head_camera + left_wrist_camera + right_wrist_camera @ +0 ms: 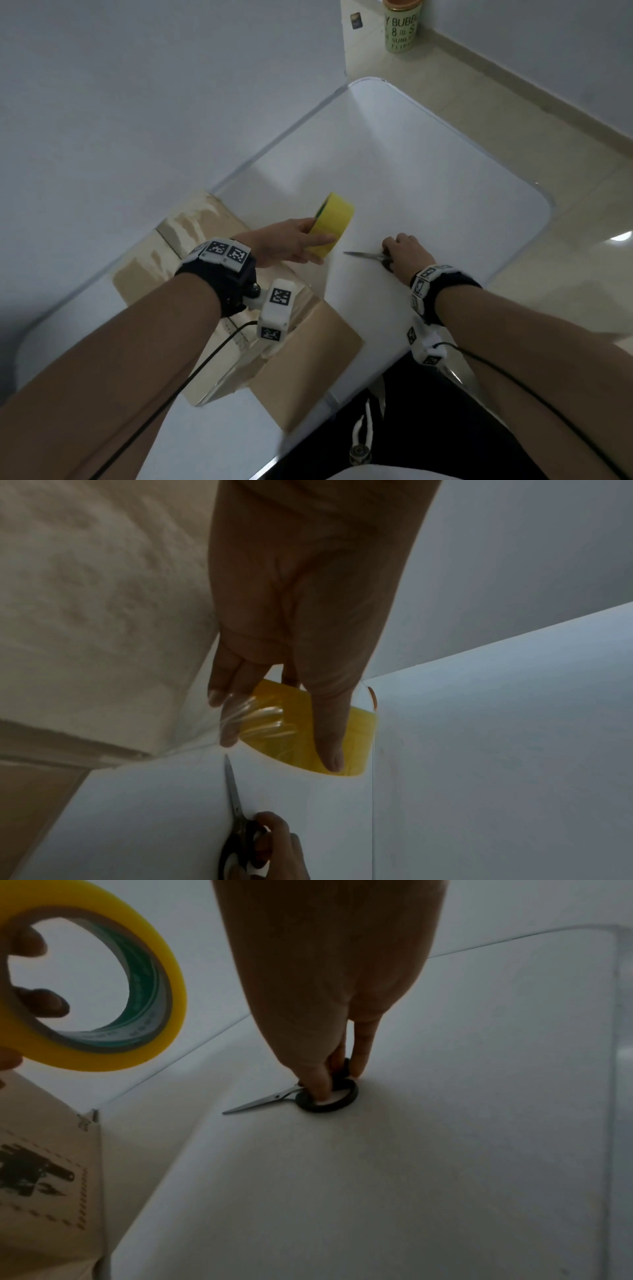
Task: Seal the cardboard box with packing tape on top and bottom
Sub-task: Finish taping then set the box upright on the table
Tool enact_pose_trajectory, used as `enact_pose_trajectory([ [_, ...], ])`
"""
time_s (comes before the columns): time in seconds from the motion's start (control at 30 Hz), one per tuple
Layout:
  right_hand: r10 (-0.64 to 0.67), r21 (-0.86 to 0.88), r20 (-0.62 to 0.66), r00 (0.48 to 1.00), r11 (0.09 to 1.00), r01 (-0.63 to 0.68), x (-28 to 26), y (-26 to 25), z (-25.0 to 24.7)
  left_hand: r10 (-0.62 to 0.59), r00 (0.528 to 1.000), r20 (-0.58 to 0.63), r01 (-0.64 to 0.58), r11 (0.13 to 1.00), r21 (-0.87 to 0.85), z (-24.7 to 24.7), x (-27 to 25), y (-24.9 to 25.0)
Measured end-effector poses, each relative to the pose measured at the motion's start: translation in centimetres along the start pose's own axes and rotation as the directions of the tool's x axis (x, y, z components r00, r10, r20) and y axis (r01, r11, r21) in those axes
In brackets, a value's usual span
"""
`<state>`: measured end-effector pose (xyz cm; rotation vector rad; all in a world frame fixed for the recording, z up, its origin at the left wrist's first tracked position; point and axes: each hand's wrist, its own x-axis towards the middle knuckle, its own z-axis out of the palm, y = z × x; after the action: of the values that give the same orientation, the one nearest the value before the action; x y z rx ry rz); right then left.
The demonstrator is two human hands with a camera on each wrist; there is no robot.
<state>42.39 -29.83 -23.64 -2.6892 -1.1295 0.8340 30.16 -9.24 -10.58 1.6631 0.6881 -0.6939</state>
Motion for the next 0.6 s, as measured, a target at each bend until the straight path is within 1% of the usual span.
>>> enact_pose_trajectory([
  [0.13, 0.073, -0.057, 0.019, 0.997, 0.996, -0.071, -1.2, 0.1, -0.3, 0.010, 1.000, -0.019, -0.011, 0.999, -0.036, 0.1, -0.2, 0.1],
  [0.2, 0.085, -0.083, 0.013, 0.996, 0.993, -0.084, -1.7, 0.1, -0.4, 0.017, 0.999, -0.029, -0.019, 0.998, -0.056, 0.1, -0.3, 0.2],
  [0.27, 0.089, -0.052, 0.003, 0.996, 0.995, -0.089, -2.0, 0.0, -0.2, 0.025, 0.999, -0.041, -0.028, 0.997, -0.075, 0.2, -0.4, 0.4],
  [0.33, 0.106, 0.045, 0.022, 0.994, 0.993, -0.107, -2.2, -0.1, -0.3, 0.024, 0.999, -0.041, -0.027, 0.997, -0.075, 0.3, -0.3, 0.7],
  [0.47, 0.119, 0.299, 0.181, 0.976, 0.939, -0.170, -2.3, -0.5, -1.2, -0.005, 1.000, 0.013, 0.005, 1.000, 0.002, 0.2, -0.5, 1.9],
  [0.53, 0.080, 0.374, 0.268, 0.960, 0.910, -0.181, -2.6, -0.5, -1.8, -0.031, 0.999, 0.034, 0.029, 0.997, 0.072, 0.2, -0.6, 2.5],
  [0.6, 0.005, 0.473, 0.310, 0.951, 0.866, -0.159, -3.1, -0.5, -2.1, -0.038, 0.999, 0.027, 0.034, 0.990, 0.136, 0.2, -0.6, 3.1],
])
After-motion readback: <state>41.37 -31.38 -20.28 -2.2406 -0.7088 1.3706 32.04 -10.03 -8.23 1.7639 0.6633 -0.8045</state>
